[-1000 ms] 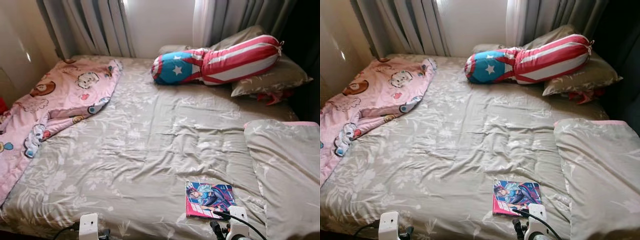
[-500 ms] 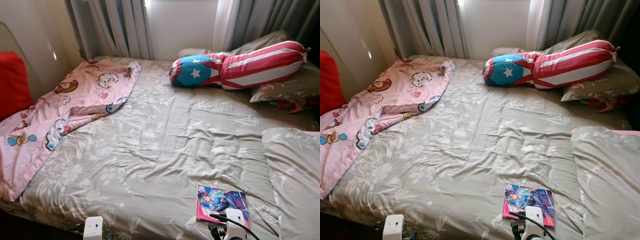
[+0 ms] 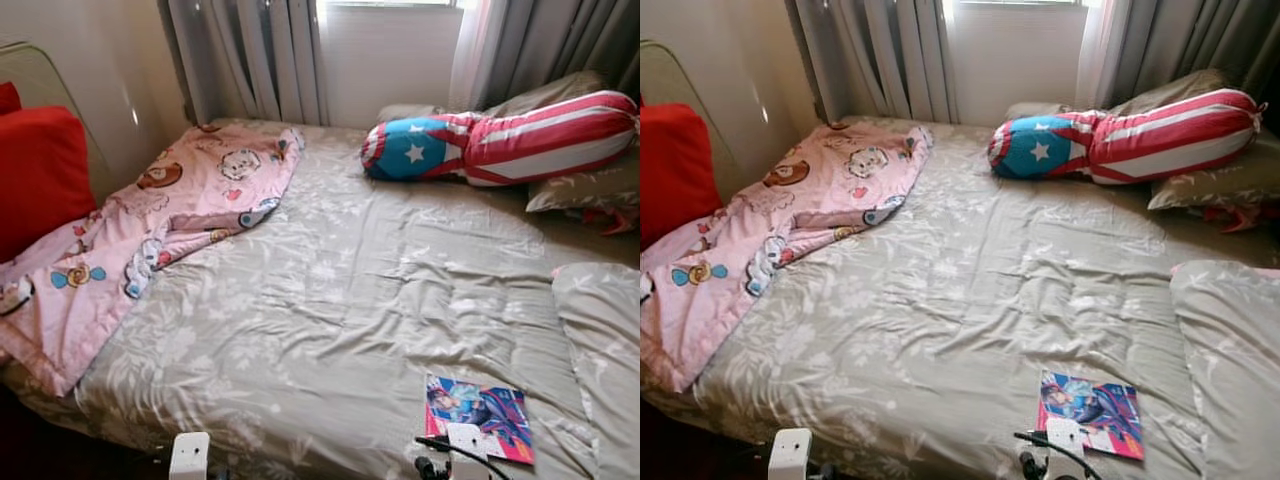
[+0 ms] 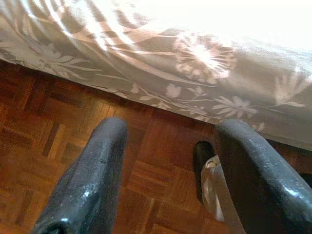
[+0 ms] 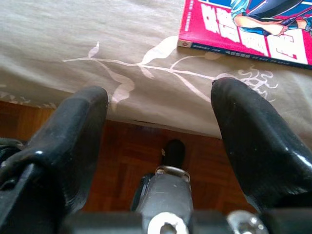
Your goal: Clean up the room
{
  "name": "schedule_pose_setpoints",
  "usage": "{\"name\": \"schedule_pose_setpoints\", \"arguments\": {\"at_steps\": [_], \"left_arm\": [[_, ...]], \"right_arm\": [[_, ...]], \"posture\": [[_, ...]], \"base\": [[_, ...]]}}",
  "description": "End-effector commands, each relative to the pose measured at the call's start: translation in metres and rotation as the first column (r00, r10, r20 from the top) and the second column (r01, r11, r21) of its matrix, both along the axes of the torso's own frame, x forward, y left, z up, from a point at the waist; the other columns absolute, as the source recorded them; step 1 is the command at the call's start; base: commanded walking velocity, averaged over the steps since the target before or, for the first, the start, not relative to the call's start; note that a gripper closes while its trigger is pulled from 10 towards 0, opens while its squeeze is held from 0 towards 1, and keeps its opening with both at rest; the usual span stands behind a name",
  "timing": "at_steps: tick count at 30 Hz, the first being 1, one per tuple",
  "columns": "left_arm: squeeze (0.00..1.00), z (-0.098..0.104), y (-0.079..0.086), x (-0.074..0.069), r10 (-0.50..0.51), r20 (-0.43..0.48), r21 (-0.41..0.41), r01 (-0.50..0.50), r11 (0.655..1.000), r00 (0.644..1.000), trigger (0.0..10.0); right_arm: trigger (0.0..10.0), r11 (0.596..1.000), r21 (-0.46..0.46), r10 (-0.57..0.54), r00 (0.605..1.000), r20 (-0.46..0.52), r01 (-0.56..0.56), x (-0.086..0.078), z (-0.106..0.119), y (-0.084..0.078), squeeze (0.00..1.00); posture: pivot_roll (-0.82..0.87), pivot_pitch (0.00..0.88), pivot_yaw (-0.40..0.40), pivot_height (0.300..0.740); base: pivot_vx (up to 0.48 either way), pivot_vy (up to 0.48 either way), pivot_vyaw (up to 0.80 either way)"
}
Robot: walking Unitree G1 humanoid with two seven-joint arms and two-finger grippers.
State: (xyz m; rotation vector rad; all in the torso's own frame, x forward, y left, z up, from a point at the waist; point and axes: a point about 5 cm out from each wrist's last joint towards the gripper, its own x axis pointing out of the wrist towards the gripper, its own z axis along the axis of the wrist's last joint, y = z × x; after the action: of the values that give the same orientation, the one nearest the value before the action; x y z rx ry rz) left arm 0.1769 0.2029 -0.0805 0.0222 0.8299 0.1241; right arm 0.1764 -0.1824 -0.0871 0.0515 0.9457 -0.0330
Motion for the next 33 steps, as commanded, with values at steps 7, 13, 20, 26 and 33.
{"name": "schedule_pose_setpoints", "arguments": {"at_steps": [7, 13, 20, 26, 33], "left_arm": [[0.00, -0.0007, 0.0025, -0.0015, -0.005, -0.015, 0.006, 0.006, 1.000, 1.000, 10.0], [0.00, -0.0003, 0.0034, -0.0010, 0.002, -0.013, 0.006, -0.002, 1.000, 1.000, 10.0], [0.00, -0.0001, 0.0045, -0.0009, 0.008, -0.013, 0.008, -0.007, 1.000, 1.000, 10.0], [0.00, -0.0001, 0.0049, -0.0009, 0.012, -0.013, 0.008, -0.012, 1.000, 1.000, 10.0], [0.00, -0.0001, 0.0049, -0.0009, 0.012, -0.013, 0.008, -0.012, 1.000, 1.000, 10.0]], "right_arm": [[10.0, 1.000, 0.007, 0.006, 1.000, -0.005, -0.006, -0.0002, -0.0007, 0.0045, 0.00], [10.0, 1.000, 0.002, 0.012, 1.000, -0.004, -0.012, 0.0013, -0.0001, 0.0049, 0.00], [10.0, 1.000, 0.002, 0.018, 1.000, -0.002, -0.018, 0.0021, 0.0002, 0.0055, 0.00], [10.0, 1.000, -0.003, 0.028, 1.000, -0.002, -0.028, 0.0025, 0.0004, 0.0058, 0.00], [10.0, 1.000, -0.003, 0.028, 1.000, -0.002, -0.028, 0.0025, 0.0004, 0.0058, 0.00]], "posture": [[-0.04, 0.000, 0.026, 0.740], [-0.04, 0.000, 0.026, 0.740], [-0.04, 0.000, 0.026, 0.740], [-0.04, 0.000, 0.026, 0.740], [-0.04, 0.000, 0.026, 0.740]], "base": [[0.000, 0.480, 0.00], [0.000, 0.480, 0.00], [0.000, 0.480, 0.00], [0.000, 0.480, 0.00], [0.000, 0.480, 0.00]]}}
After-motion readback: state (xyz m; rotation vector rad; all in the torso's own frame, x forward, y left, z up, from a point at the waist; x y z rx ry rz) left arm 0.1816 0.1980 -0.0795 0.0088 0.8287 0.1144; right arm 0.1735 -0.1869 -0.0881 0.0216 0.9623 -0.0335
